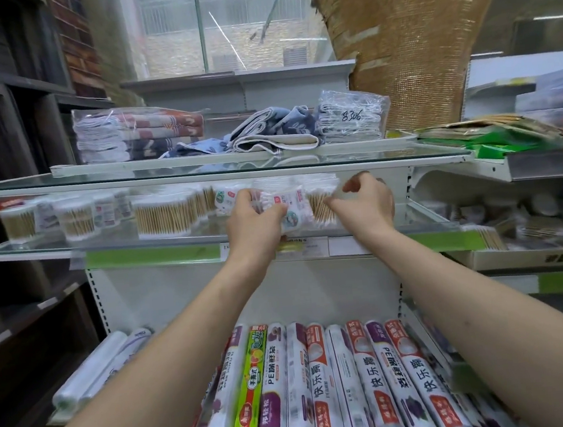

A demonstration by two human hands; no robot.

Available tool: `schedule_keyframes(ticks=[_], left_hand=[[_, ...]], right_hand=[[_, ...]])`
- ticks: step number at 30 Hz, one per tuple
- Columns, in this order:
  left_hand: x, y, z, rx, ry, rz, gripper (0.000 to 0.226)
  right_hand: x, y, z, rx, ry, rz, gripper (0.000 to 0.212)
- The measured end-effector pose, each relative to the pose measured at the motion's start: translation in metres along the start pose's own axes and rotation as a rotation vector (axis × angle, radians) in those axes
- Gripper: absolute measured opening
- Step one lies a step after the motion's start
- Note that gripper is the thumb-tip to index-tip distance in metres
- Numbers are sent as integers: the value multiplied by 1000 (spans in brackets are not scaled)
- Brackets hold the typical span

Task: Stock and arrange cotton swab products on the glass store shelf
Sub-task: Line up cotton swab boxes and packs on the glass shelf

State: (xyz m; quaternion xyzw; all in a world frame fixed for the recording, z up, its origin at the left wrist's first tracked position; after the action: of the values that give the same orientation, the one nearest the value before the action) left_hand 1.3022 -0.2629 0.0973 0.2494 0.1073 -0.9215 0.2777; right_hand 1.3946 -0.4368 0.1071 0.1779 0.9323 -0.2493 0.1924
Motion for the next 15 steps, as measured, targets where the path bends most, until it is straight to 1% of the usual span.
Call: schedule_keyframes(ticks=[1, 2, 4, 5, 8, 10, 12, 13, 15], left_hand=[[1, 5, 0, -1, 9, -15, 25], [2, 10, 0, 0, 20, -33, 24], [4, 21, 0, 18, 37, -70, 26], [4, 27, 0, 36, 43, -86, 25], [7, 43, 4, 60, 49, -134, 19], [9, 52, 7, 61, 45, -145, 19], [10, 59, 8, 46, 36, -143, 20], [11, 62, 8, 44, 28, -152, 22], [13, 70, 6, 95, -18, -204, 29]], right_hand=[[1, -4, 1, -61, -22, 17, 25], [2, -7, 3, -139, -40, -1, 20], [6, -13, 5, -296, -73, -81, 13], [8, -16, 6, -342, -99, -120, 12], [16, -21, 8, -327, -169, -225, 25], [23, -25, 9, -327, -212, -310, 27], [25, -32, 14, -287, -244, -351, 33], [25, -35, 18, -254, -243, -377, 39], [25, -40, 27, -196, -211, -445, 57]])
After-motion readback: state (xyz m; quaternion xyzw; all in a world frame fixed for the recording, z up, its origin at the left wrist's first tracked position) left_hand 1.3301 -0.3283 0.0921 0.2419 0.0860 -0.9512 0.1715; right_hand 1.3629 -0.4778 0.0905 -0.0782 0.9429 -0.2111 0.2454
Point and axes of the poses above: each hand's wrist, its own x-axis away from the middle knuckle, its own y-axis out of the palm, z = x × y, the point moved 3 cm from there along -x, towards the middle knuckle, and after that the axes turned 8 degrees about y, right-handed, at the moved point
